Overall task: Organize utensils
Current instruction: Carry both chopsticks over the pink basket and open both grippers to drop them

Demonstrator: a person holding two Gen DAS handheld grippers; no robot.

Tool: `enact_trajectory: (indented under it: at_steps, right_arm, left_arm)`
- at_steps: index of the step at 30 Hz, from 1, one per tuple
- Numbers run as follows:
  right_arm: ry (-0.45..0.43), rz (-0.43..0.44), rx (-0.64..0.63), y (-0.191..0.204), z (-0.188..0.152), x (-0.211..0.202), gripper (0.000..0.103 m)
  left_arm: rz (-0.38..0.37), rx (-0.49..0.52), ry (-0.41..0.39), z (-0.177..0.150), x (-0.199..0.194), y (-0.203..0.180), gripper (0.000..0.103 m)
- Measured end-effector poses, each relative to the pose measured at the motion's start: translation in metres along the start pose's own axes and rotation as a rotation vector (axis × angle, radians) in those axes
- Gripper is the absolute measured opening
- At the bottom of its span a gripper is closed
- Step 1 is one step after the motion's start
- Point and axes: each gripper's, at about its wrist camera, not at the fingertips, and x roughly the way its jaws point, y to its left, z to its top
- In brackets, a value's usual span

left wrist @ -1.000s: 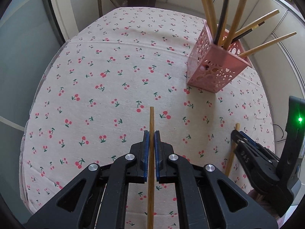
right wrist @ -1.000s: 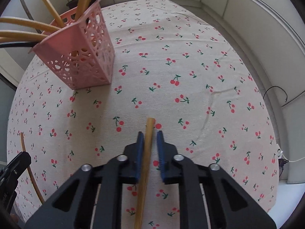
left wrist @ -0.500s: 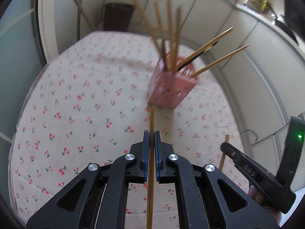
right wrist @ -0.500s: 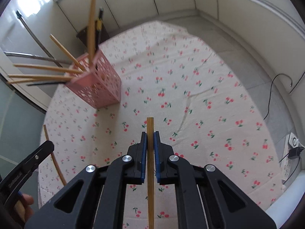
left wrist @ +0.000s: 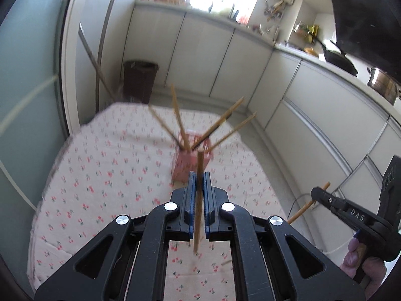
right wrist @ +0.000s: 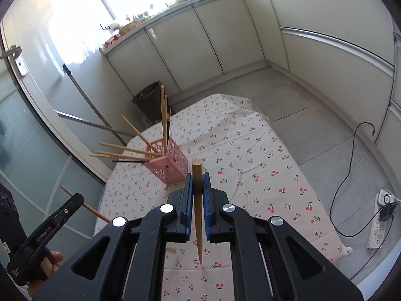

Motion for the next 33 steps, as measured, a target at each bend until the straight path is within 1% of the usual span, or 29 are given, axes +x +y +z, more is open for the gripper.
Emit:
enact_trajectory:
  at_steps: [2,4,8,9,12,15,19,20,21,22,24,25,26,29,31,33]
  right_arm:
    - [-0.021,0.016,0.026,-0.003,0.009,-0.005,0.008]
    - [-0.041,0.027,0.056,-0.007,0.018,-0.007,0.008]
    - [-0.042,0.066,0.117,-0.015,0.028,-0.009,0.008]
    - [-0.045,0.068,0.121,-0.016,0.030,-0.009,0.008]
    - [-0.052,0.070,0.121,-0.018,0.034,-0.010,0.008]
    - [-0.054,0.085,0.134,-0.021,0.037,-0.010,0.008]
    - [-0.065,0.100,0.135,-0.020,0.045,-0.010,0.008]
    - [-0.070,0.102,0.134,-0.019,0.047,-0.010,0.008]
    - [-0.076,0.102,0.134,-0.018,0.050,-0.010,0.008]
    - [-0.080,0.103,0.136,-0.016,0.053,-0.010,0.008]
    - [-0.092,0.111,0.142,-0.014,0.060,-0.010,0.008]
    - [-0.100,0.116,0.144,-0.012,0.064,-0.011,0.008]
    - [-0.107,0.120,0.143,-0.010,0.067,-0.012,0.008]
    - [-0.140,0.132,0.134,0.002,0.082,-0.014,0.008]
    - [-0.161,0.140,0.128,0.012,0.094,-0.014,0.008]
    - [-0.196,0.148,0.120,0.027,0.110,-0.012,0.008]
  left_arm:
    - [0.005,-0.004,-0.023,0.014,-0.003,-0.004,0.005]
    - [0.018,0.013,-0.053,0.036,-0.004,-0.012,0.005]
    - [0.050,0.023,-0.123,0.081,-0.001,-0.028,0.005]
    - [0.054,0.016,-0.134,0.094,0.003,-0.032,0.005]
    - [0.065,-0.003,-0.153,0.118,0.013,-0.037,0.005]
    - [0.086,-0.008,-0.172,0.132,0.021,-0.041,0.005]
    - [0.109,-0.039,-0.197,0.148,0.046,-0.039,0.007]
    - [0.113,-0.052,-0.191,0.152,0.056,-0.036,0.009]
    - [0.115,-0.058,-0.181,0.153,0.062,-0.034,0.016]
    - [0.113,-0.072,-0.165,0.155,0.070,-0.029,0.021]
    - [0.095,-0.095,-0.163,0.154,0.067,-0.020,0.042]
    - [0.097,-0.103,-0.175,0.153,0.062,-0.016,0.046]
    - [0.104,-0.112,-0.194,0.151,0.054,-0.012,0.050]
    - [0.112,-0.138,-0.258,0.140,0.021,0.002,0.053]
    - [0.109,-0.155,-0.283,0.129,0.004,0.012,0.056]
    - [0.113,-0.186,-0.301,0.115,-0.009,0.026,0.063]
